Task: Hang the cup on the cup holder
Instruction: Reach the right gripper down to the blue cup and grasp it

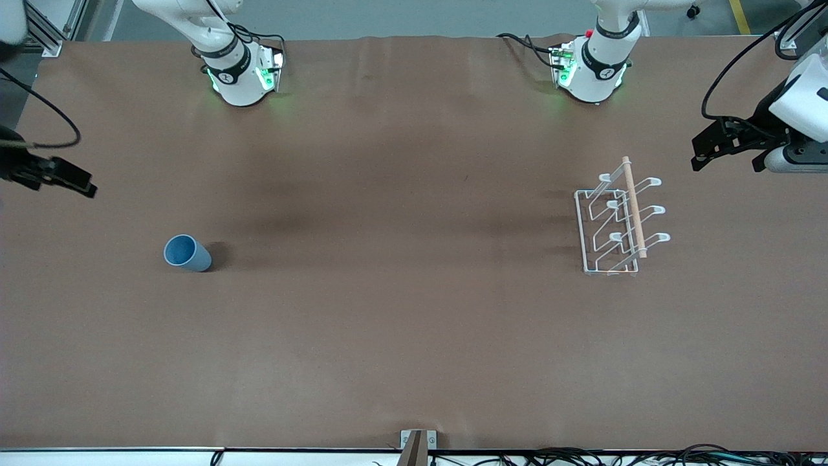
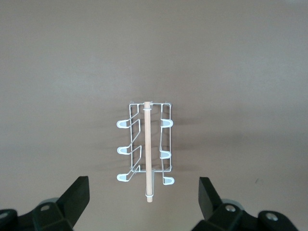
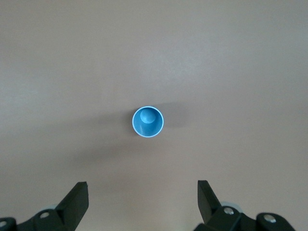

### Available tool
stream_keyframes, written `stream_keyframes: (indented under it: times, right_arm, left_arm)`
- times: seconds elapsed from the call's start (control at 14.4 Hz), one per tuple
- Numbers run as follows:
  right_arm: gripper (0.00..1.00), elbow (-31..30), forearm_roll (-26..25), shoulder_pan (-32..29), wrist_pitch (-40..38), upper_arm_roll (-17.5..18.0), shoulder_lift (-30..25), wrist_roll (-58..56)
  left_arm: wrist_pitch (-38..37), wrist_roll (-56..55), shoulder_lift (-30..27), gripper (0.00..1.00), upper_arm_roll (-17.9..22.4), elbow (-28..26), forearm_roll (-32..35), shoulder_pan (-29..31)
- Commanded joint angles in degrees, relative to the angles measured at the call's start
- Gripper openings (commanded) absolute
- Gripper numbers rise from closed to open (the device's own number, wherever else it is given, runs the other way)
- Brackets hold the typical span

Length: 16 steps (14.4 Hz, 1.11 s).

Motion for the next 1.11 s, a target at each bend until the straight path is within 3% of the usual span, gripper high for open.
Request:
stream_keyframes:
  times: [0.0, 0.35, 0.56, 0.76, 1.04]
  right_arm:
    - [1.0, -9.0, -0.2, -0.6, 6.5, 0.2, -0.9, -1.5]
    - [1.0, -23.4, -0.3, -3.1, 27.9, 0.0, 2.5, -11.1]
    - [1.0, -24.0, -0.5, -3.4, 33.2, -0.4, 8.5, -13.3]
    - [1.0, -28.4, -0.5, -3.6, 41.3, -0.4, 10.4, -14.3]
    - [1.0, -28.2, -0.4, -3.9, 45.2, -0.4, 13.9, -14.0]
  left_arm:
    - [0.1, 0.1, 0.6, 1.0, 0.0, 1.1, -0.7, 0.2]
    - [0.1, 0.2, 0.6, 1.0, 0.0, 0.9, -0.7, 0.2]
    - [0.1, 0.2, 0.6, 1.0, 0.0, 0.9, -0.6, 0.2]
    - [0.1, 0.2, 0.7, 1.0, 0.0, 0.9, -0.7, 0.2]
    - [0.0, 0.2, 0.7, 1.0, 0.0, 0.9, -0.7, 0.1]
